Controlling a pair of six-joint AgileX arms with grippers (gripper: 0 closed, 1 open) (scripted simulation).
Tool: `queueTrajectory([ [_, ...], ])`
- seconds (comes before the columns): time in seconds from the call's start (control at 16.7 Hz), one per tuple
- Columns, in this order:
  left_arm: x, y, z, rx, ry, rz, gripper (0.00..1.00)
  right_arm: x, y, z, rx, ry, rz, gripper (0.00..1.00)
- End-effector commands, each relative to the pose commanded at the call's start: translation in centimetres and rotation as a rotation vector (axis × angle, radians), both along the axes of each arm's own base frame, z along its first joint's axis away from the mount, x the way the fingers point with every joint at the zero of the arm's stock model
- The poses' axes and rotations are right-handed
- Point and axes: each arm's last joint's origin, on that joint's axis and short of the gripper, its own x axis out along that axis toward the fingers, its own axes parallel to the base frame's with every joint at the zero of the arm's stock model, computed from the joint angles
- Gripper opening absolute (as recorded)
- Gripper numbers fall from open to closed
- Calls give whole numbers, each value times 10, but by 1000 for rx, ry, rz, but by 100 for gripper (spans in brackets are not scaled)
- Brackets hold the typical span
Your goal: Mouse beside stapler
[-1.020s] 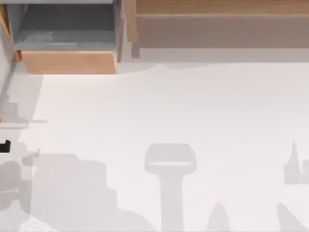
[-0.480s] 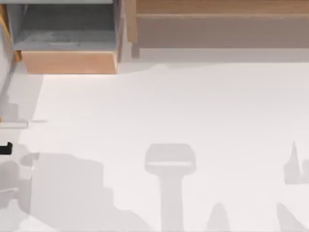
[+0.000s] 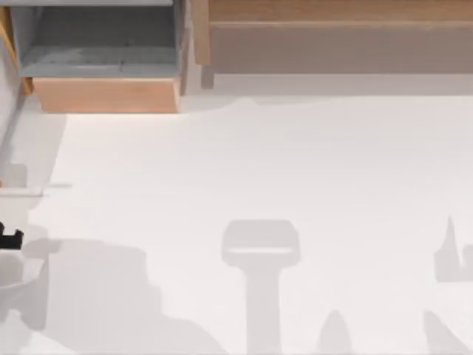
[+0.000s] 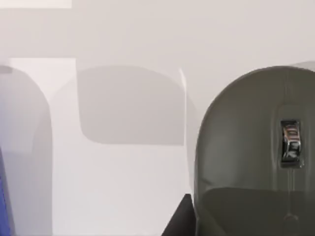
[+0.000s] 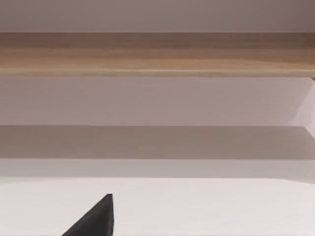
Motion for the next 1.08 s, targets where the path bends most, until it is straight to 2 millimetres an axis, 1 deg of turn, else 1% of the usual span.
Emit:
queueTrajectory([
  [0.72, 0, 0, 0, 0, 0, 0, 98, 0, 0, 0, 0, 0, 0, 100],
  [0.78, 0, 0, 0, 0, 0, 0, 100, 0, 0, 0, 0, 0, 0, 100],
  [1.08, 0, 0, 0, 0, 0, 0, 100, 0, 0, 0, 0, 0, 0, 100],
])
